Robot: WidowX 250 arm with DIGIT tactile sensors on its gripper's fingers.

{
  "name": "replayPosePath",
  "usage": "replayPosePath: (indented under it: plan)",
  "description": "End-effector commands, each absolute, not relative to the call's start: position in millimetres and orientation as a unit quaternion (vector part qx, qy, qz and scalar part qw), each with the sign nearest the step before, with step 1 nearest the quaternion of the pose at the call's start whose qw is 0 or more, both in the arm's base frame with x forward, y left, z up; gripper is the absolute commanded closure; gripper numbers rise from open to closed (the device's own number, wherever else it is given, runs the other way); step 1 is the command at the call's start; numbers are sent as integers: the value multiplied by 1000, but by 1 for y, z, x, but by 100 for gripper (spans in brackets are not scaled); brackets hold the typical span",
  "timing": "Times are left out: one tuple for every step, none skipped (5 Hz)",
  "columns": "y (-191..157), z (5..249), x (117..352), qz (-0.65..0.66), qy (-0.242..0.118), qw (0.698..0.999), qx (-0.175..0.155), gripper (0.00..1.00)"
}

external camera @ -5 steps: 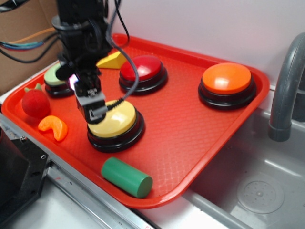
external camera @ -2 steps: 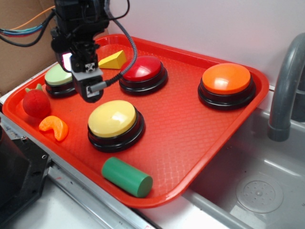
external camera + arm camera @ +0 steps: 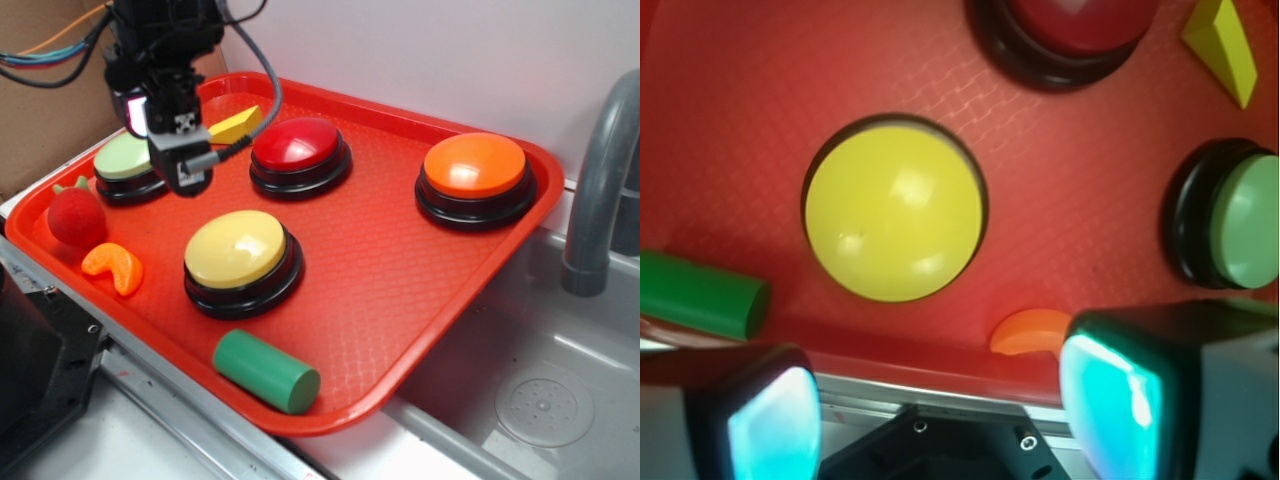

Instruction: Push the yellow button.

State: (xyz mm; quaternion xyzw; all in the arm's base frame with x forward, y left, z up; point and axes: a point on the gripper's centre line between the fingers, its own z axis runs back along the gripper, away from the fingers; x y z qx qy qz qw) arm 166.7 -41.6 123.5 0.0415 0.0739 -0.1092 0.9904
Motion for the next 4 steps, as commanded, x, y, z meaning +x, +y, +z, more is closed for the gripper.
replayPosePath:
  plan:
    - [-37,132,176,-89,65,993,37,0]
    - [-34,133,175,-79,67,994,40,0]
    - [-33,134,176,-71,70,994,42,0]
    - [-32,133,176,-68,78,994,38,0]
